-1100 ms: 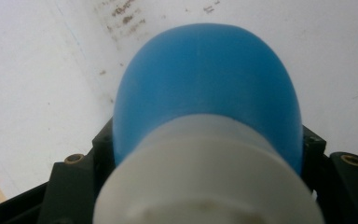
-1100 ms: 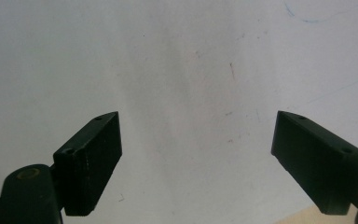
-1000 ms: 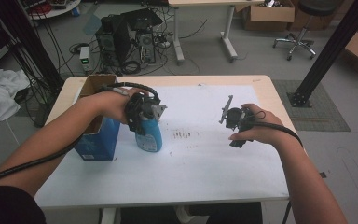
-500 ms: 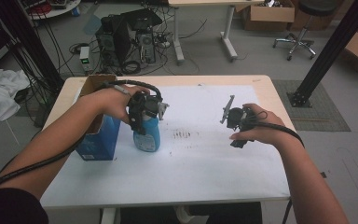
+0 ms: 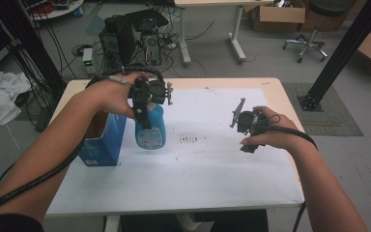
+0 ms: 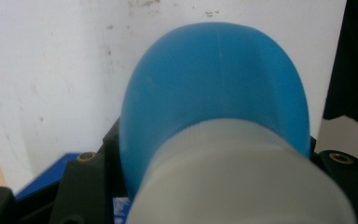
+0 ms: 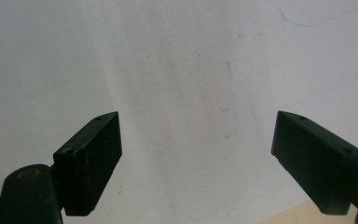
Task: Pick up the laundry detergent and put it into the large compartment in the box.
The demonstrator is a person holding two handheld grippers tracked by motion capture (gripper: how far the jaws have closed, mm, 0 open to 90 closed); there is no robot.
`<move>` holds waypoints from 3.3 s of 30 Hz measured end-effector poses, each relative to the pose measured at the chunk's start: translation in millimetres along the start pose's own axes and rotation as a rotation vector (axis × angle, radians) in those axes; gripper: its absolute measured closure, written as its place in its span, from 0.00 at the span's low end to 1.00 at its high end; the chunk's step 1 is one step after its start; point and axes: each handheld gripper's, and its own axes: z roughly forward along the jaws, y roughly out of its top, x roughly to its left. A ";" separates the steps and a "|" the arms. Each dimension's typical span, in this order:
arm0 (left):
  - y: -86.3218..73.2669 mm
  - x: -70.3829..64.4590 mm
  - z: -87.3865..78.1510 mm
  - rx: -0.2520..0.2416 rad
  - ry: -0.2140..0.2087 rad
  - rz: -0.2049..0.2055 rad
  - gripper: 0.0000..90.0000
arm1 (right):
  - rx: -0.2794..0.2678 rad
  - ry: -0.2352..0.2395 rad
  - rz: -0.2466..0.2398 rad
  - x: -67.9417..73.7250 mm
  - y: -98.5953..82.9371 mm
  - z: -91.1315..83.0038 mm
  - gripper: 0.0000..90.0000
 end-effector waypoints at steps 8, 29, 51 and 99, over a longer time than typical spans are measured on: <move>-2.7 -2.7 -19.1 0.031 -0.002 -0.153 0.44 | -0.022 -0.007 -0.039 2.9 1.2 -5.5 0.18; -41.1 5.7 -83.4 -0.008 0.009 -0.688 0.44 | -0.042 -0.012 -0.108 5.7 5.8 -9.7 0.18; -106.5 14.8 -129.9 -0.069 -0.031 -1.154 0.44 | -0.038 -0.002 -0.133 9.6 13.1 -10.5 0.18; -165.1 35.2 -41.6 0.038 -0.080 -1.472 0.44 | -0.027 0.001 -0.140 11.7 15.8 -11.1 0.18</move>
